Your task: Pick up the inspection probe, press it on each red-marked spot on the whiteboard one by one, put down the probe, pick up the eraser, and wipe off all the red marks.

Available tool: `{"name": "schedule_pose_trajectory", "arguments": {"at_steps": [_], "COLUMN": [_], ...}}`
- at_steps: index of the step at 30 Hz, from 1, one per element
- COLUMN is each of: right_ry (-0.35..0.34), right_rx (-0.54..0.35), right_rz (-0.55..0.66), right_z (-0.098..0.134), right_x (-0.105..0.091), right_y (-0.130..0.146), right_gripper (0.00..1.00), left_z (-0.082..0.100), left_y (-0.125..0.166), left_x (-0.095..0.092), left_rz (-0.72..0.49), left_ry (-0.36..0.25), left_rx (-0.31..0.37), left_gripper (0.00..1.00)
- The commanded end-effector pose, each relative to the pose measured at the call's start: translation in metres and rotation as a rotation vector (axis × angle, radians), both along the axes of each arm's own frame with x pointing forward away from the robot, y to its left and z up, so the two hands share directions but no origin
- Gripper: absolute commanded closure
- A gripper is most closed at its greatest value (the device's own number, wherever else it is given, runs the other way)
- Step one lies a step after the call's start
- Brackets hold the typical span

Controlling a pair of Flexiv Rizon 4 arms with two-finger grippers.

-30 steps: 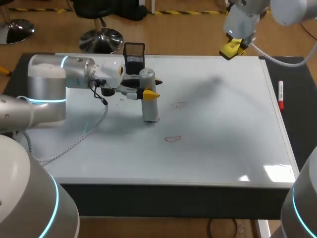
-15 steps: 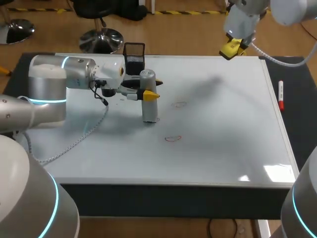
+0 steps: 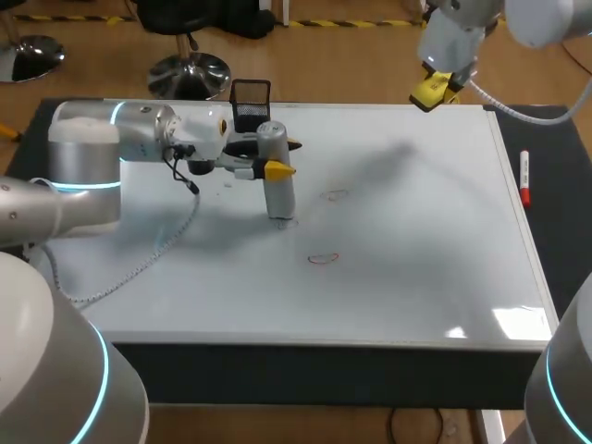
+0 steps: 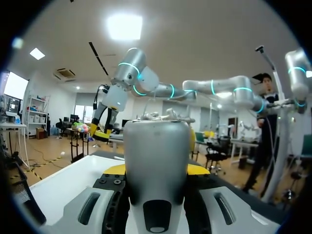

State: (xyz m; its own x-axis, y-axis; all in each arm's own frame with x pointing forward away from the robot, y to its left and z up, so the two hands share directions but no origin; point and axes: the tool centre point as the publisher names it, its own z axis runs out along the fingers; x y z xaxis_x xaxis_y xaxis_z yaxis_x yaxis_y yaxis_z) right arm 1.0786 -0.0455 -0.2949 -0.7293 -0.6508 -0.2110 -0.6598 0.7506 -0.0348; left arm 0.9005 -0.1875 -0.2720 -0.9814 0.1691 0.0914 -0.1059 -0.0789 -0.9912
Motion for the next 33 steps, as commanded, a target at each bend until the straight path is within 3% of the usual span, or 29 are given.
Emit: {"name": "schedule_pose_trajectory", "arguments": {"at_steps": [1,16,27,33], "right_ry": [0.002,0.002,0.002,0.002], "right_rx": [-0.005,-0.005,-0.005,-0.005], "right_rz": [0.001,0.001,0.001,0.001], "right_z": [0.001,0.001,0.001,0.001], "right_x": [0.001,0.001,0.001,0.001], "right_y": [-0.001,-0.001,-0.001,-0.001], "right_gripper": [1.00,1.00,1.00,1.00], "left_z": [0.011,0.049,0.056,0.048], "left_y": [0.014,0.095,0.144,0.166], "left_x": [0.005,0.076,0.126,0.147], "left_rz": [0.007,0.150,0.254,0.293], "left_ry": [-0.002,-0.139,-0.149,-0.132], "left_rx": [-0.011,0.082,0.093,0.105], "left_gripper": [1.00,1.00,1.00,1.00]}}
